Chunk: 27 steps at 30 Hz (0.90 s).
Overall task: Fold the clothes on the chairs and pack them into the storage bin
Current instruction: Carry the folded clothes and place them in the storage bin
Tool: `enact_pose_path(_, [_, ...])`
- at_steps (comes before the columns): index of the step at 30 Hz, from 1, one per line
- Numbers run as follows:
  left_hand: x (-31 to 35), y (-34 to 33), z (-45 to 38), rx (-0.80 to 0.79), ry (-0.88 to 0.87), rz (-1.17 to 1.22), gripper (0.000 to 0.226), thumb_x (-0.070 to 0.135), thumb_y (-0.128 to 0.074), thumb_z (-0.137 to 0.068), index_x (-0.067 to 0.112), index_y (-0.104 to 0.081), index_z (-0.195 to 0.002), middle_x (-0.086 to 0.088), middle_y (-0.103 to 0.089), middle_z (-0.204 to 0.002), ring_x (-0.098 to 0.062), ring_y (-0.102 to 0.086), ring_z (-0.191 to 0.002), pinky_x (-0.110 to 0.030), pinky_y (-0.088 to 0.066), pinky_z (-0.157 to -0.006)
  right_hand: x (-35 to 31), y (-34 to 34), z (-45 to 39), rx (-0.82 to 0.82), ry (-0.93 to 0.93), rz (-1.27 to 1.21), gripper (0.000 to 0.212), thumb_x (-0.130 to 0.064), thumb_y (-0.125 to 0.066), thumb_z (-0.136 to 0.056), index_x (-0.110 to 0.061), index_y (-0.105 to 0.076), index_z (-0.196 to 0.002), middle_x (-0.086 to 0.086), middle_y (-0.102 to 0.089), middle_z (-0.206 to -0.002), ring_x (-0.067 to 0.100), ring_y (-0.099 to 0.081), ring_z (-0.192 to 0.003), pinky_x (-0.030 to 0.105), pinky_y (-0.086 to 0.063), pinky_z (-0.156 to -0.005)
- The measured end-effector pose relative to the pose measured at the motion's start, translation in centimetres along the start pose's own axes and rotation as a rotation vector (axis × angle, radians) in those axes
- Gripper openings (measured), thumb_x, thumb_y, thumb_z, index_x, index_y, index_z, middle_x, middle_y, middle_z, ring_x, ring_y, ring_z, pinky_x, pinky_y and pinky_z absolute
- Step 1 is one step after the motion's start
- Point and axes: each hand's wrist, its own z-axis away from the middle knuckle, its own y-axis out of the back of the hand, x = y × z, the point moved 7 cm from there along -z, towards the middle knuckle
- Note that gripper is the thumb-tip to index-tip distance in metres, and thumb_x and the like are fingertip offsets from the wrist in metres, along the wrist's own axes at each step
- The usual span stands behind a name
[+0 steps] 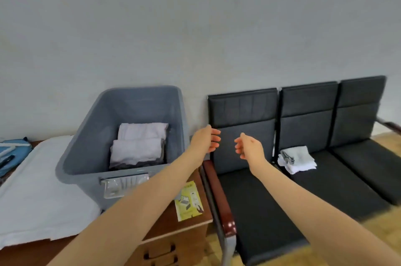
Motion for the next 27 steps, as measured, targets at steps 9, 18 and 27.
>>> enact_pose_path(9, [-8.7,-19.8,2.5,-0.214,0.156,-0.204,0.043,0.031,-0.029,-0.104,0.015,-0.061,-0.081,-0.001,-0.059,-0.072,-0.014,-0.053,-0.059,-0.025,-0.043,-0.061,8.2,21.2,0.0,0.275,-0.167,-0.025,0.043,-0.026,-0.03,-0.102,-0.01,-0.061,-0.076,0.005,-0.057,-0.069,0.015,-0.051,-0.058,0.027,-0.038,-0.055])
enact_pose_path(18, [-11.2,-44.3,-3.9,-0.314,0.179,-0.304,0.034,0.035,-0.036,-0.101,0.01,-0.06,-0.102,0.0,-0.057,-0.075,-0.013,-0.051,-0.061,-0.023,-0.043,-0.06,13.3,42.9,-7.6,0.318,-0.231,0.005,0.035,-0.029,-0.042,-0.1,-0.01,-0.059,-0.076,0.004,-0.056,-0.065,0.015,-0.049,-0.055,0.024,-0.036,-0.051])
enact_pose_path(27, [-14.2,-55.5,-15.0,-0.172,0.291,-0.273,0.035,0.042,-0.044,-0.097,0.012,-0.061,-0.097,-0.003,-0.058,-0.087,-0.014,-0.052,-0.069,-0.031,-0.046,-0.075,15.6,53.5,-19.8,0.219,-0.355,-0.004,0.03,-0.033,-0.044,-0.099,-0.011,-0.057,-0.084,0.004,-0.056,-0.07,0.015,-0.053,-0.064,0.026,-0.044,-0.059])
